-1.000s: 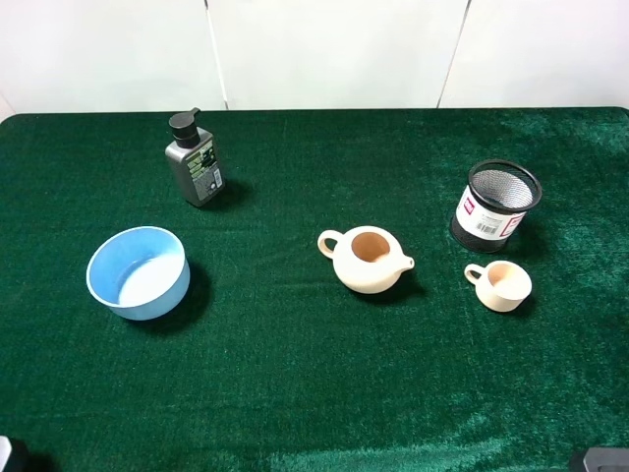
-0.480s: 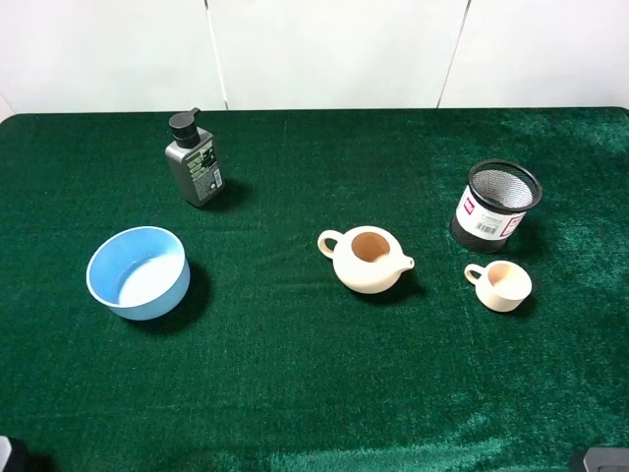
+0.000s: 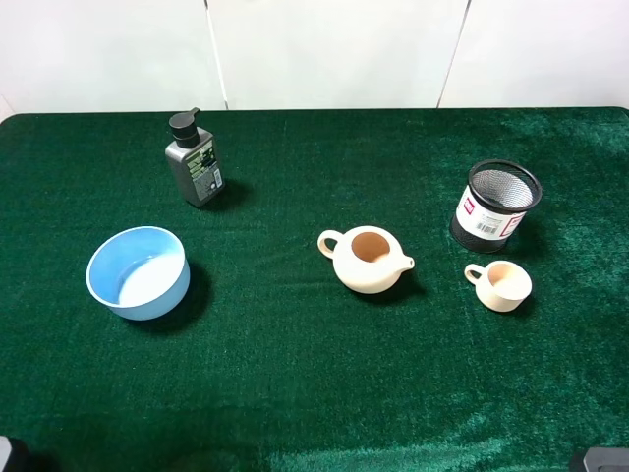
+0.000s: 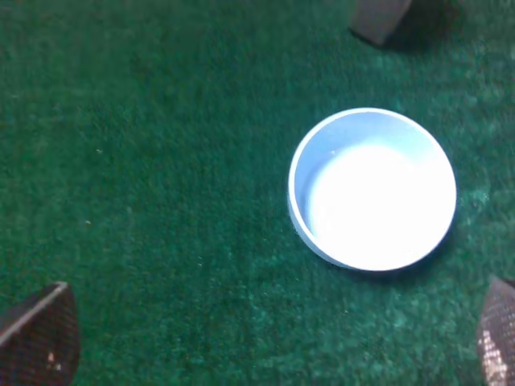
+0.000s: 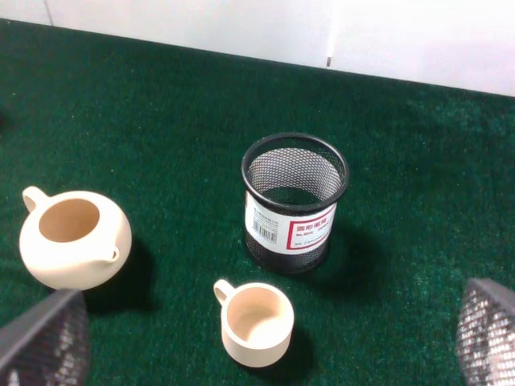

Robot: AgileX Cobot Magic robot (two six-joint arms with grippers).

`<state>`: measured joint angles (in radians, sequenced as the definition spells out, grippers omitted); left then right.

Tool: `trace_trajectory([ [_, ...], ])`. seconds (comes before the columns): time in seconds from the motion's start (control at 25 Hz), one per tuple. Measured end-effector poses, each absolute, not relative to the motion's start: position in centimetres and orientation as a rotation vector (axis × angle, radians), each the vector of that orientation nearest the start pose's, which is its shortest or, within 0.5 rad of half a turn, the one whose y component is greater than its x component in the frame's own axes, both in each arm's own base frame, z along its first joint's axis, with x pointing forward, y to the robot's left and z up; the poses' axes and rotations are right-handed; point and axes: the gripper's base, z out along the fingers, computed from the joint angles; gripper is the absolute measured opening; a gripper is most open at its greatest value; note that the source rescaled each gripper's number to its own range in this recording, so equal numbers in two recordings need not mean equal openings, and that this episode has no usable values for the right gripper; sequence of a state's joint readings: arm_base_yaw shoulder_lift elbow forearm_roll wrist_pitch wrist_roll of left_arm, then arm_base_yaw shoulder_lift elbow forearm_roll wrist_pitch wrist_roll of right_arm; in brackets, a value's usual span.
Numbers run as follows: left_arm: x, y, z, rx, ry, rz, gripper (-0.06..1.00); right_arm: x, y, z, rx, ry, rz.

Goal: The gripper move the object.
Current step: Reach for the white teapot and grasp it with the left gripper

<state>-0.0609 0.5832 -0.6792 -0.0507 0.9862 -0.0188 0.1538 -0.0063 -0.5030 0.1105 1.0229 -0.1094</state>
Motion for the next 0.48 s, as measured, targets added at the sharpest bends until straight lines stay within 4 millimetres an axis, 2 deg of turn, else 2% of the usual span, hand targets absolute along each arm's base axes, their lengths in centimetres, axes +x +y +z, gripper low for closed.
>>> trace_trajectory([
  [0.2, 12.2, -2.2, 31.2, 0.155, 2.452, -0.140, 1.00, -0.6, 0.8, 28.2, -0.265, 1.978, 0.160],
  [0.48, 16.9, -6.2, 31.4, 0.398, 2.502, -0.195, 1.00, -0.6, 0.8, 28.2, -0.265, 1.978, 0.160],
])
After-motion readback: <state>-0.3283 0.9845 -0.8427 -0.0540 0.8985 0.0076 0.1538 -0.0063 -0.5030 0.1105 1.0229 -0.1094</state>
